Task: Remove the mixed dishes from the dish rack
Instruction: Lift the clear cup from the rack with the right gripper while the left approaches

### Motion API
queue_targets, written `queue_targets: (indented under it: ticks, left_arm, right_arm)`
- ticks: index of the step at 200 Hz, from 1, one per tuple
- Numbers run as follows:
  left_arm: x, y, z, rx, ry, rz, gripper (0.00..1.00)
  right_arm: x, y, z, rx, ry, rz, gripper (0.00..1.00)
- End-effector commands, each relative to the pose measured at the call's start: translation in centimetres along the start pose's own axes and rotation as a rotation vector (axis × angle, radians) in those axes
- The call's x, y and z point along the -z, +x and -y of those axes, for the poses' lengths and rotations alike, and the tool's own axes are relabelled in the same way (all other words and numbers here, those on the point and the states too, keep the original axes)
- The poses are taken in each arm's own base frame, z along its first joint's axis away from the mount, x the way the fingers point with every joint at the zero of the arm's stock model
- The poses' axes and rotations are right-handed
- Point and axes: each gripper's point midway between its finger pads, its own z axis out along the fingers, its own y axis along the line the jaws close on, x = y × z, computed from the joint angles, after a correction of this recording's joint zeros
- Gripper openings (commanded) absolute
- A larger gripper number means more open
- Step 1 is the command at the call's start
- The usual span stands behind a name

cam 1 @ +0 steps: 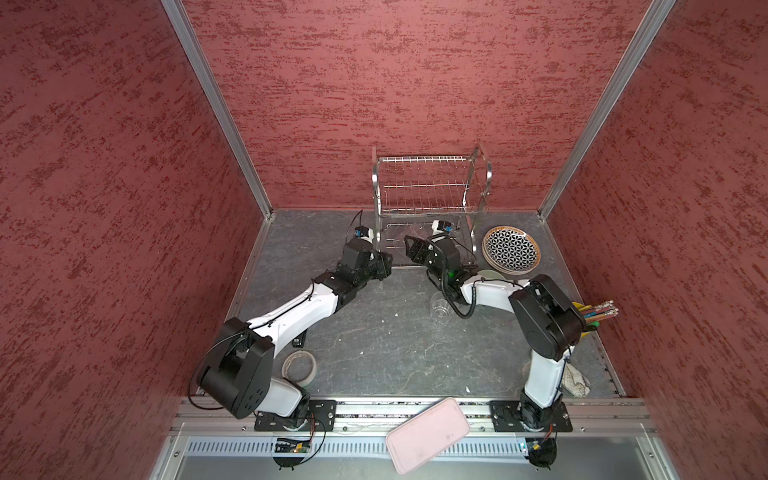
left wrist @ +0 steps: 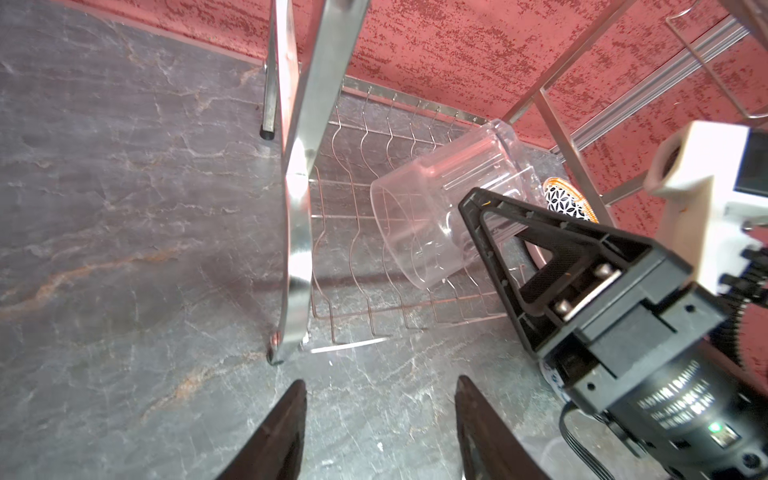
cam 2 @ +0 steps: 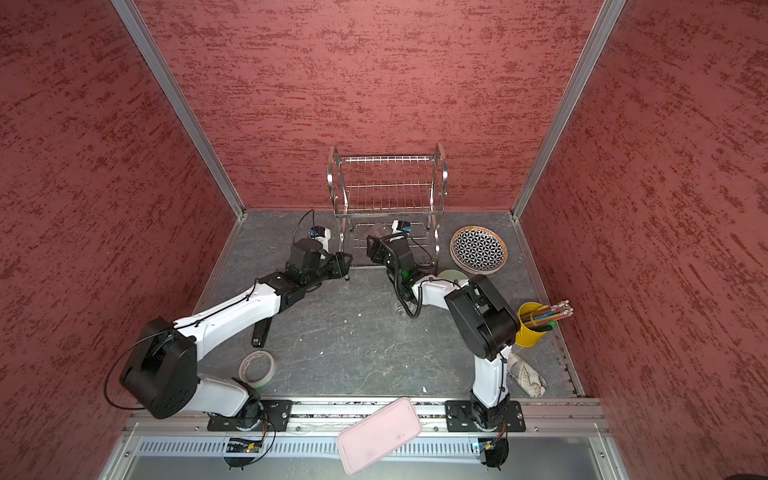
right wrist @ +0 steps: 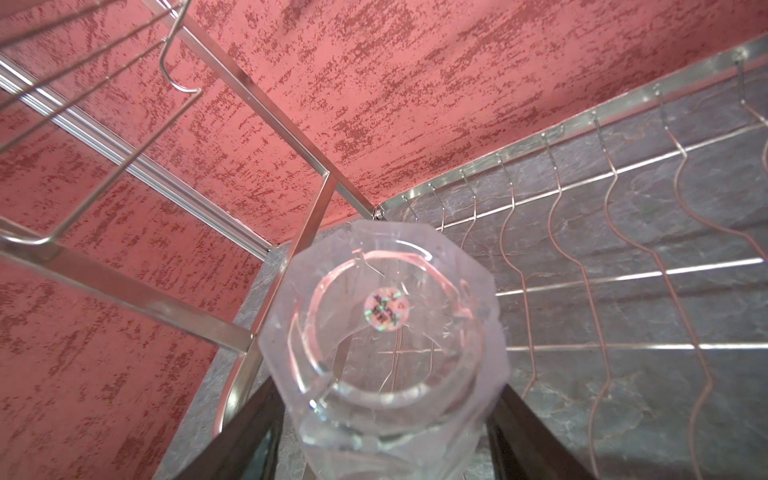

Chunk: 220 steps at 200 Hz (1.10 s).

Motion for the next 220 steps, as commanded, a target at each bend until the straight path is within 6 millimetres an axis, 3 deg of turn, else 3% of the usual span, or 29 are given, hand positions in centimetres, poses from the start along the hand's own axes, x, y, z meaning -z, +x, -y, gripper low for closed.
queue_targets:
  ticks: [1,80,113,140,184,220]
  left_arm:
    - [1.1,-0.2,1.1,0.029,0.061,0.022,0.59]
    - [3.4,0.1,1.9,0.079,0.124,0.034,0.66]
    - [3.9,0.6,2.6,0.091,0.156,0.037,0.74]
    - [4.3,0.7,3.7,0.093,0.209,0.044,0.86]
    - [4.6,1.0,4.8,0.13,0.289,0.037,0.89]
    - [4.5,0.2,5.7,0.161,0.338,0.058,0.98]
  right_arm:
    - [1.3,-3.1,-2.7,-0.078,-0.112,0.069,0.39]
    - [5.0,-3.3,-4.1,-0.147,-0.209,0.056,0.38]
    - [6.7,-2.9,-4.6,-0.201,-0.264,0.039,0.38]
    - [7.9,-2.9,-5.0,-0.225,-0.298,0.033,0.37]
    - [10.2,-3.0,-5.6,-0.281,-0.363,0.03,0.37]
    - [11.6,-2.6,-5.4,-0.311,-0.386,0.021,0.37]
